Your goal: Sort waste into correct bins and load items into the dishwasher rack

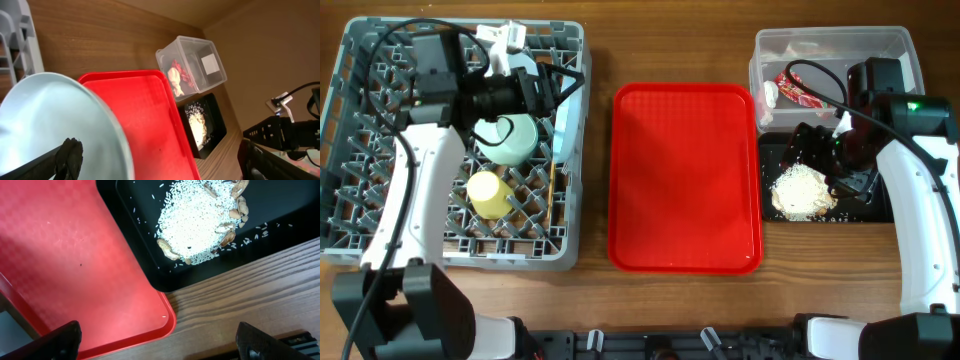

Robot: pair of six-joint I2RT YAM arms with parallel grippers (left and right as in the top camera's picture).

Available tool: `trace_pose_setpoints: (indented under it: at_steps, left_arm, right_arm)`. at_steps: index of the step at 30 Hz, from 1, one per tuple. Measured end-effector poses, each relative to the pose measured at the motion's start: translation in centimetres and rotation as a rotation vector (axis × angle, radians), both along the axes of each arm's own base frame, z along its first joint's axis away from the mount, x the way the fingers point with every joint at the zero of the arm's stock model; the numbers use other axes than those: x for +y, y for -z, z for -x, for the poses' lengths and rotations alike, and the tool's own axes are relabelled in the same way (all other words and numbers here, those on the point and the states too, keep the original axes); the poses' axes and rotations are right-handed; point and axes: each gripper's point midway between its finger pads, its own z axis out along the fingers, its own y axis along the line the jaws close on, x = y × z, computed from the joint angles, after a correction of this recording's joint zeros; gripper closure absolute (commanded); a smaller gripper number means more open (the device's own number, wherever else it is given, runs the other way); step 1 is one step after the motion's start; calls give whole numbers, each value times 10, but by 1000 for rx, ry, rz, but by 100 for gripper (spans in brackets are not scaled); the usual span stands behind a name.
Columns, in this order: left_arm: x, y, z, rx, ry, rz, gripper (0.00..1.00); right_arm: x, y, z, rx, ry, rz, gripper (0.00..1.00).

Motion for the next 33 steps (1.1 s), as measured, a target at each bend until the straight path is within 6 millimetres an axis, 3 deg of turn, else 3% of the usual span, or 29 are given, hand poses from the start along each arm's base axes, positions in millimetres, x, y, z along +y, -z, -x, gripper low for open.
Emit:
trace_pose_setpoints:
  at_steps: [2,5,8,9,10,12,15,18,22,25,27,31,33]
  left_arm:
    - [-7,-5,7,-11,-37,-86,0]
    - [-11,-12,39,18,-140,-285,0]
    - [25,27,81,256,-302,-537,0]
    - [38,37,91,328,-348,-586,0]
    - [49,42,96,369,-389,-616,0]
    - [67,49,111,459,-439,-651,0]
    - [98,57,134,600,-524,-676,0]
    - [103,54,136,570,-522,-681,0]
    - [103,20,157,280,-586,-614,0]
    - [102,-4,187,30,-636,-552,0]
    - [102,-16,213,-89,-668,-514,0]
    - [102,-30,243,-190,-694,-481,0]
    - [102,-20,252,-151,-684,-494,0]
  right_arm:
    - [0,0,0,-1,0,0,0]
    - [12,-3,-11,-60,-114,-51,0]
    - [28,-9,-40,-189,-217,-46,0]
    - [39,-15,-58,-271,-263,-35,0]
    - [48,-21,-72,-336,-298,-27,0]
    - [57,-26,-80,-380,-325,-23,0]
    - [54,-19,-64,-310,-321,-16,0]
    - [47,-25,-52,-335,-299,21,0]
    - [38,-51,-15,-516,-277,64,0]
    - [29,-75,16,-669,-249,104,0]
    - [21,-104,37,-802,-222,144,0]
    - [16,-116,47,-858,-203,169,0]
    - [16,-113,46,-848,-203,171,0]
